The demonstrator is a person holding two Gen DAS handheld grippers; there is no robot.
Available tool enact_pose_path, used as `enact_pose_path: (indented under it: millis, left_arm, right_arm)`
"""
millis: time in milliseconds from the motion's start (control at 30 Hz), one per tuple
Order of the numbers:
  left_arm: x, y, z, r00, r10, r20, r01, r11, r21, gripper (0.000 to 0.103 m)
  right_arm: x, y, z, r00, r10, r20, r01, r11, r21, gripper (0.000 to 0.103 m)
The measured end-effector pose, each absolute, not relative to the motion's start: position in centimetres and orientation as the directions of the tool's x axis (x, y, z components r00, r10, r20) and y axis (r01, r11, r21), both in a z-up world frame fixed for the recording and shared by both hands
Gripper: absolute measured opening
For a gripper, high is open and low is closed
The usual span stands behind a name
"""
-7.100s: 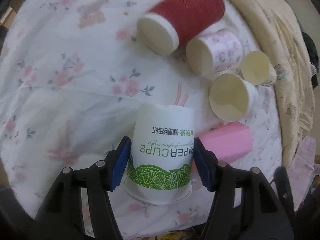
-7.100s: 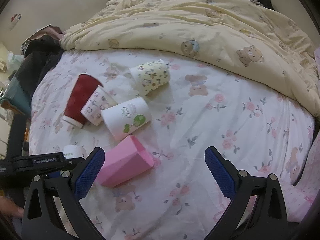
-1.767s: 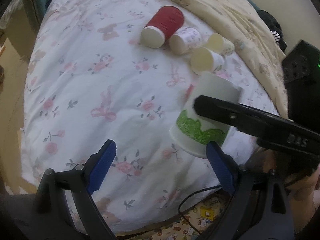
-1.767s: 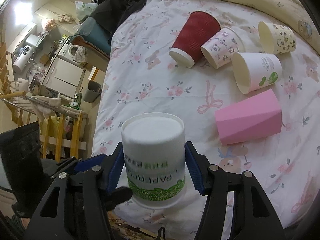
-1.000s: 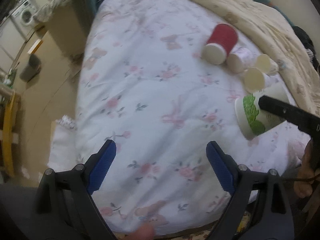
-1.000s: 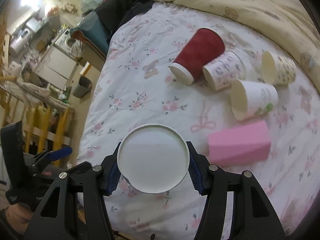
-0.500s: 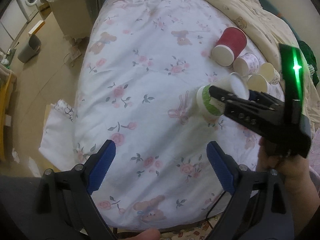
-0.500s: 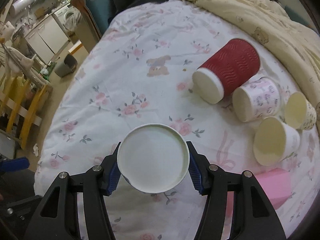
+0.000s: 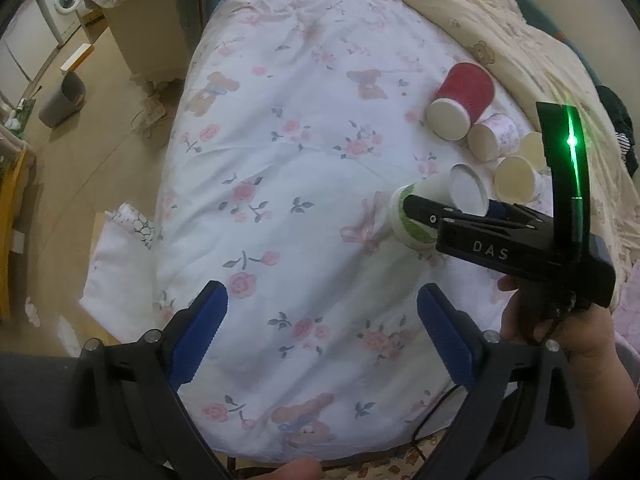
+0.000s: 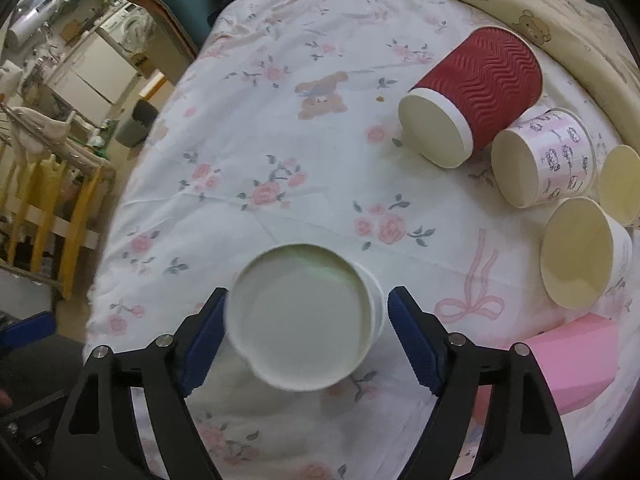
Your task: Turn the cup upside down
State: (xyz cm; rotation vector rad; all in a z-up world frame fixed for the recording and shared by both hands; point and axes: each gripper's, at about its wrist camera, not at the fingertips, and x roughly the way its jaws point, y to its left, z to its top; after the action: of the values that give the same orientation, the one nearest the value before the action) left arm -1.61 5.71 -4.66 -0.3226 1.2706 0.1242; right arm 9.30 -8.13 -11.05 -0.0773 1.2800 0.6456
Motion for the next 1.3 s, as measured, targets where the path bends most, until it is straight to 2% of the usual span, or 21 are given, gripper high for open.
enact_pose_path:
  millis: [67,133,200,400,700,967,1167,1300]
  left_arm:
    - [-1.7,5.4,-4.3,0.311,-0.092,-0.946,-0.251,0.952,-0.175,0.103]
    - [-1.8,5.1,-4.0,0.323,-0.091,-0.942,-0.240,0.955,-0.175,0.103]
    - [-1.8,4.9,-3.9,0.330,-0.086,-0.940,-0.230,0.959,-0.169,0.103]
    - [-2.5,4.4,-2.5,0.386,-0.067,-0.920,-0.213,0.964,-0.160,0.103]
    - [-4.4,3.2,0.4,0.518,0.050,-0.854,-0.172,0.984,-0.047,0.103]
    - [-6.2,3.0,0.1,0.562,0.014,-0.827,-0.210,0.969,-0.127,0.103]
    - [-5.6,1.4,0.0,0.600,0.090,-0.795,-0.193,0.981,-0.035,0.103]
    - [-5.7,1.5,-0.1,0.611,0.093,-0.786,-0.197,0.980,-0.037,0.103]
  right_arm:
    - [9.1,-8.6,-10.4,0.134,0.419,-0.898,-0.482,0.820,0.310,0.083]
    - [8.8,-9.3,-9.4,0.144,0.432,-0.890,-0.477,0.819,0.320,0.083]
    - [8.4,-10.2,-8.1,0.163,0.443,-0.882,-0.465,0.823,0.327,0.090]
    - [5.4,-13.8,-2.8,0.300,0.448,-0.842,-0.442,0.847,0.294,0.101]
    - [0.7,-19.2,-0.2,0.424,0.426,-0.799,-0.333,0.894,0.300,0.103]
    - [-2.9,-19.8,-0.7,0.537,0.371,-0.757,-0.335,0.918,0.212,0.103]
    - [-2.8,-19.4,-1.5,0.560,0.353,-0.749,-0.317,0.927,0.200,0.103]
    - [-2.6,-19.4,-1.2,0.568,0.353,-0.743,-0.319,0.927,0.196,0.103]
